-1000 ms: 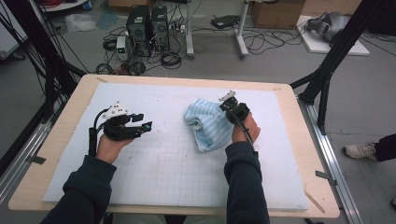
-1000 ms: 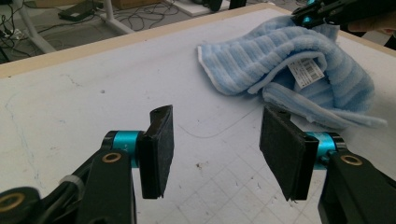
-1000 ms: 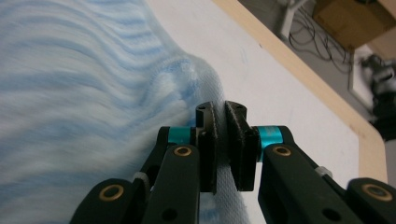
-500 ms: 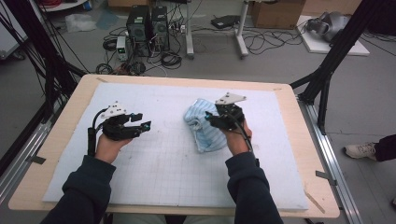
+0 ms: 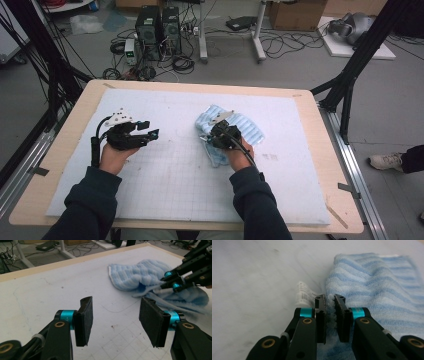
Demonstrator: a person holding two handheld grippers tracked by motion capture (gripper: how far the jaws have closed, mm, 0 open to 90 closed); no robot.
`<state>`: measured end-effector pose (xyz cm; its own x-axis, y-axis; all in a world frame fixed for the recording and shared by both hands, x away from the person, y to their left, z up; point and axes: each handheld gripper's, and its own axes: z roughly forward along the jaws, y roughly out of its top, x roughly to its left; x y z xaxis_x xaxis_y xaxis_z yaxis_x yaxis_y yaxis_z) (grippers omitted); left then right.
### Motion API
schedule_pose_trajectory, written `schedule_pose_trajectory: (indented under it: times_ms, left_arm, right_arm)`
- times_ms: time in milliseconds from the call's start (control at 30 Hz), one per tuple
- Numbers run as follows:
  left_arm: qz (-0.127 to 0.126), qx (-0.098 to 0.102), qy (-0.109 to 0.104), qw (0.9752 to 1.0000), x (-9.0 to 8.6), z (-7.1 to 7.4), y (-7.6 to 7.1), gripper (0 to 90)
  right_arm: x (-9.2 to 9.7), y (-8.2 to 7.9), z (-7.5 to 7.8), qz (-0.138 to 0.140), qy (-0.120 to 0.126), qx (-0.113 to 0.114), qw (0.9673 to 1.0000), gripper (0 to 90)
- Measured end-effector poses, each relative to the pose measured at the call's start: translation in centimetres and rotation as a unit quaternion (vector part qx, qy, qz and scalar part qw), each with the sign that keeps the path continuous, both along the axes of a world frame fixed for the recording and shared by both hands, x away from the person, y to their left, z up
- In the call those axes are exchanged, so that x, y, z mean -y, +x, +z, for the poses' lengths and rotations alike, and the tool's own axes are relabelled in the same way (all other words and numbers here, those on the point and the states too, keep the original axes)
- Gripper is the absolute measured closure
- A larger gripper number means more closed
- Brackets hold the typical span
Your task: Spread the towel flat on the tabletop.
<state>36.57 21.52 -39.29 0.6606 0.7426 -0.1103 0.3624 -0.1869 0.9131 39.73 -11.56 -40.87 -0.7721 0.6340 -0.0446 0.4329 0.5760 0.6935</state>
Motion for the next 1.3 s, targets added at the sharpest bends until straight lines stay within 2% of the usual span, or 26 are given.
schedule_pose_trajectory:
  times_ms: [67, 133, 200, 267, 333, 367, 400, 433, 533, 567, 600, 633, 667, 733, 767, 833, 933, 967, 1000, 1033, 1067, 1100, 1133, 1167, 1233, 1300]
  left_arm:
    - [0.003, 0.001, -0.003, 1.0, -0.2, 0.0, 0.0, 45.0]
    - [0.004, 0.001, -0.005, 1.0, -0.3, 0.1, -0.1, 45.0]
    - [0.006, 0.002, -0.005, 1.0, -0.5, 0.0, -0.1, 45.1]
    - [0.01, 0.004, -0.006, 0.9999, -0.8, -0.1, -0.1, 45.2]
    - [0.012, 0.0, -0.006, 0.9999, -1.0, -0.3, -0.1, 45.4]
    - [0.013, -0.001, -0.006, 0.9999, -1.1, -0.4, -0.1, 45.3]
    - [0.014, -0.003, -0.008, 0.9999, -1.2, -0.4, -0.1, 45.4]
    - [0.014, -0.003, -0.006, 0.9999, -1.2, -0.5, -0.1, 45.4]
    - [0.011, -0.003, -0.006, 0.9999, -1.1, -0.5, -0.2, 45.4]
    - [0.01, -0.004, -0.006, 0.9999, -1.0, -0.5, -0.2, 45.4]
    - [0.009, -0.005, -0.004, 0.9999, -0.9, -0.5, -0.2, 45.4]
    - [0.008, -0.005, -0.003, 1.0, -0.8, -0.5, -0.2, 45.4]
    - [0.007, -0.005, -0.002, 1.0, -0.7, -0.6, -0.2, 45.4]
    - [0.004, -0.005, -0.001, 1.0, -0.5, -0.6, -0.2, 45.4]
    - [0.004, -0.005, 0.0, 1.0, -0.4, -0.6, -0.2, 45.4]
    - [0.002, -0.008, 0.001, 1.0, -0.3, -0.8, -0.1, 45.4]
    - [0.002, -0.009, 0.003, 1.0, -0.2, -0.8, -0.1, 45.4]
    - [0.002, -0.01, 0.003, 0.9999, -0.2, -0.9, -0.1, 45.4]
    - [0.003, -0.01, 0.003, 0.9999, -0.3, -0.9, -0.1, 45.4]
    - [0.003, -0.011, 0.003, 0.9999, -0.3, -0.9, -0.1, 45.4]
    - [0.003, -0.012, 0.004, 0.9999, -0.3, -0.9, -0.1, 45.4]
    - [0.002, -0.013, 0.004, 0.9999, -0.3, -0.9, 0.0, 45.4]
    - [0.003, -0.012, 0.004, 0.9999, -0.3, -1.0, -0.1, 45.4]
    - [0.002, -0.012, 0.004, 0.9999, -0.2, -1.0, -0.1, 45.4]
    - [0.0, -0.013, 0.005, 0.9999, -0.1, -1.1, -0.2, 46.0]
    - [-0.004, -0.013, 0.008, 0.9999, 0.0, -1.2, -0.3, 48.3]
  right_arm:
    - [-0.3, -0.4, 0.1, 0.019, 0.039, -0.017, 0.9989, 81.2]
    - [-0.7, -1.0, 0.2, 0.045, 0.068, -0.031, 0.9962, 81.4]
    - [-1.3, -1.8, 0.5, 0.073, 0.092, -0.037, 0.9924, 81.3]
    - [-2.0, -2.9, 0.9, 0.108, 0.115, -0.043, 0.9865, 81.2]
    - [-2.4, -3.6, 1.1, 0.131, 0.123, -0.042, 0.9828, 76.3]
    - [-2.4, -3.8, 1.2, 0.129, 0.121, -0.041, 0.9834, 69.6]
    - [-2.4, -4.0, 1.4, 0.123, 0.119, -0.038, 0.9846, 64.3]
    - [-2.1, -4.1, 1.6, 0.119, 0.126, -0.036, 0.9843, 62.1]
    - [-0.5, -4.5, 2.6, 0.09, 0.144, -0.004, 0.9854, 58.2]
    - [0.0, -4.6, 2.9, 0.069, 0.131, 0.012, 0.9889, 58.2]
    - [0.6, -4.6, 3.0, 0.038, 0.098, 0.034, 0.9938, 58.0]
    - [1.2, -4.4, 2.8, 0.006, 0.062, 0.048, 0.9969, 57.1]
    - [1.8, -4.0, 2.4, -0.018, 0.043, 0.046, 0.9979, 55.3]
    - [3.0, -3.0, 0.9, -0.056, 0.02, 0.022, 0.998, 49.0]
    - [3.2, -2.7, 0.3, -0.065, 0.009, 0.016, 0.9977, 46.4]
    - [3.5, -1.6, -1.0, -0.077, 0.0, -0.005, 0.997, 40.5]
    - [3.3, -0.1, -2.8, -0.074, -0.026, -0.023, 0.9967, 40.9]
    - [3.6, 0.2, -2.9, -0.078, -0.003, -0.034, 0.9963, 46.8]
    - [3.9, 0.4, -2.9, -0.078, 0.002, -0.036, 0.9963, 63.0]
    - [4.0, 0.4, -2.7, -0.076, 0.002, -0.038, 0.9964, 80.5]
    - [4.1, 0.3, -2.5, -0.071, -0.005, -0.036, 0.9968, 85.9]
    - [4.0, 0.2, -2.4, -0.07, -0.021, -0.028, 0.9969, 86.8]
    - [3.9, 0.1, -2.2, -0.071, -0.042, -0.005, 0.9966, 86.9]
    - [4.1, 0.1, -1.9, -0.084, -0.048, 0.018, 0.9952, 87.0]
    - [5.1, 0.6, -1.2, -0.12, -0.021, 0.04, 0.9917, 86.9]
    - [6.1, 1.0, -1.1, -0.156, -0.004, 0.052, 0.9864, 86.9]
